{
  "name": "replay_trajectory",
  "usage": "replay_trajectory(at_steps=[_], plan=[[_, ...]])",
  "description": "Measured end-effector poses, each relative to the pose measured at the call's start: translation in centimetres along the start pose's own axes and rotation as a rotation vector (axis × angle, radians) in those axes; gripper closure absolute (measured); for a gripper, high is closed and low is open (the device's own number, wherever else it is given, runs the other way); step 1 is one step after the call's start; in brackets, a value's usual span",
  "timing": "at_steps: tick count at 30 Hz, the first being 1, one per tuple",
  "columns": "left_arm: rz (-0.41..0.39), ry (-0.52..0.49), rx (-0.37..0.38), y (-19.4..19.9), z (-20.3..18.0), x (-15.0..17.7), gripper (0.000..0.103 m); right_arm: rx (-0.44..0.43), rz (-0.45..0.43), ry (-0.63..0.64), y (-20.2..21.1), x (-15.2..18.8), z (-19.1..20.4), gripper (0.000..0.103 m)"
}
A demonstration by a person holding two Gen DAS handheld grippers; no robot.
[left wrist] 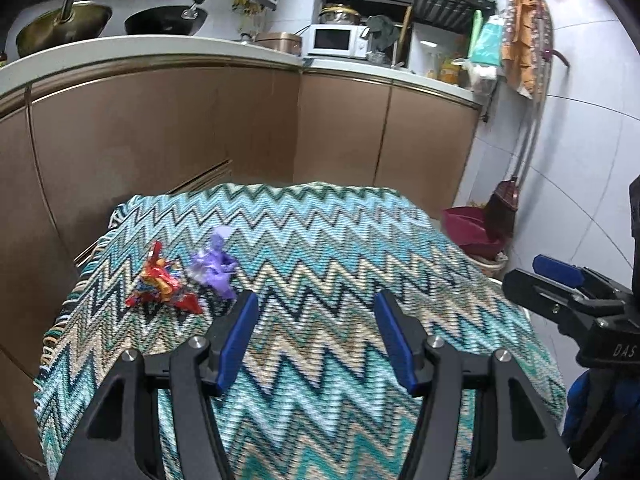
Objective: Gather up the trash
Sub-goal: 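Grasp the red snack wrapper with the left gripper while the right gripper grasps the purple wrapper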
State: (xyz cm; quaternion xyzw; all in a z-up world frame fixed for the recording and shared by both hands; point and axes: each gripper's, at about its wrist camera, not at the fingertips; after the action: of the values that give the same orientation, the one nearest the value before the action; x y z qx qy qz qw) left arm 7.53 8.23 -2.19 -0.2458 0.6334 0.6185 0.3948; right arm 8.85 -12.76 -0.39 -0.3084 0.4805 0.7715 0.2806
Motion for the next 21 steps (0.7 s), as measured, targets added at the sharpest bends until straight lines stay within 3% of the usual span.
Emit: replay_trajectory(at_steps=[12,21], plan=[[0.071,0.076,-0.074,-2.8,6.7,1.2,0.043,-0.081,0.091,0.075,-5.6,-1.5,3.1,0.000],[0.110,0.212,-0.167,-3.4,14.9,2.8,0.043,-0.184,0.151,0.160,-10.1,-2.8,6.4,0.000]])
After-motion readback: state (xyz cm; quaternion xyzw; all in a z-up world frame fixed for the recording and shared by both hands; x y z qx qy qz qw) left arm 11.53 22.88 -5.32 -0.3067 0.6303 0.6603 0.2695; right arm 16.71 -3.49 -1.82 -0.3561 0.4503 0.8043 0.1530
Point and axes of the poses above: each gripper's, at about its wrist camera, not at the fingertips, and y roughly against the way its jaws point, z to its left, x to its underside, and after that the axes turned 13 degrees about -y, right-handed
